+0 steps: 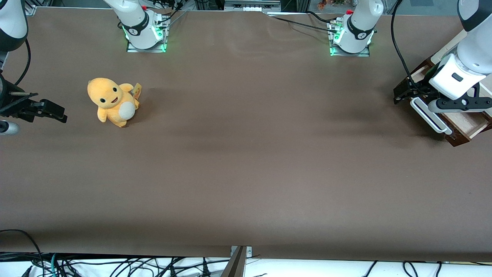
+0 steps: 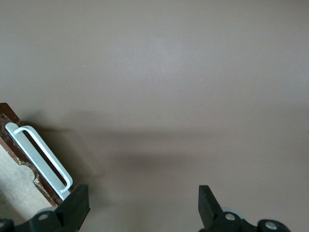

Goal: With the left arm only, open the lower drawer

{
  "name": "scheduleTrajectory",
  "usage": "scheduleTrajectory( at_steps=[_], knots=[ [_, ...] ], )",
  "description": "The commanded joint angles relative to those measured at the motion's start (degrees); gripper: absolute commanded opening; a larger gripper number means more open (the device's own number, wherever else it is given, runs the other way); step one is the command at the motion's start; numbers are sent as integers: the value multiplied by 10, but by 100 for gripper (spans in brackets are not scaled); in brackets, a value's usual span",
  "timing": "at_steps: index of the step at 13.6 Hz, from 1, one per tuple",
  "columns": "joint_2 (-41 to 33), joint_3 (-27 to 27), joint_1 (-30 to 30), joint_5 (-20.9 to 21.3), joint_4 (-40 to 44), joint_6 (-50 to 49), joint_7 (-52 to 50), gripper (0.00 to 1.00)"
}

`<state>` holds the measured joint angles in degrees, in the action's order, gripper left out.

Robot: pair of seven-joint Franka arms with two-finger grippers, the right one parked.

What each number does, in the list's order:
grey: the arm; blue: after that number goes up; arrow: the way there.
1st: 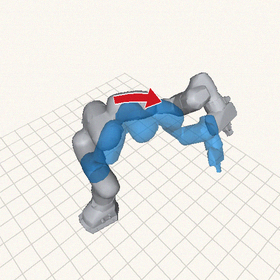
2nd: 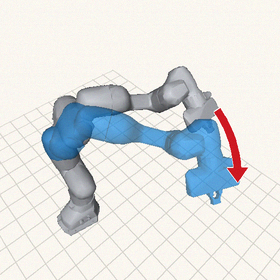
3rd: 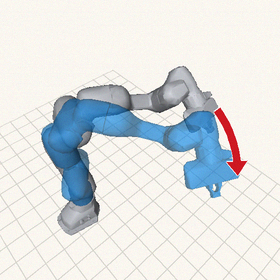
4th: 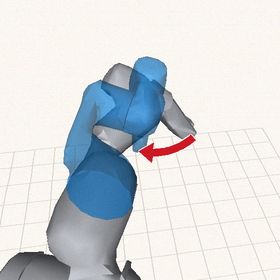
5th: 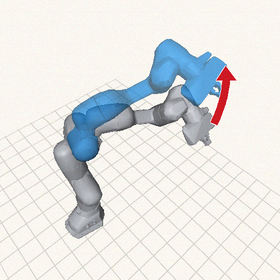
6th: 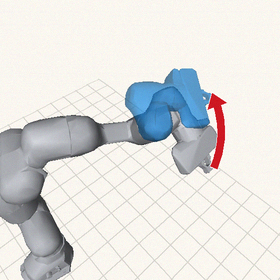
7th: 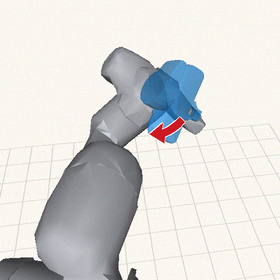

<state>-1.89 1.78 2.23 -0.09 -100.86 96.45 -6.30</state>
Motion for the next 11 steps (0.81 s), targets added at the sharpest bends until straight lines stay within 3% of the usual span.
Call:
scheduleTrajectory(
  at_steps=[1,11],
  knots=[
    [-3,-8,8,-15,-2,5,6,100],
    [-4,-9,8,-21,-2,3,9,100]
  ],
)
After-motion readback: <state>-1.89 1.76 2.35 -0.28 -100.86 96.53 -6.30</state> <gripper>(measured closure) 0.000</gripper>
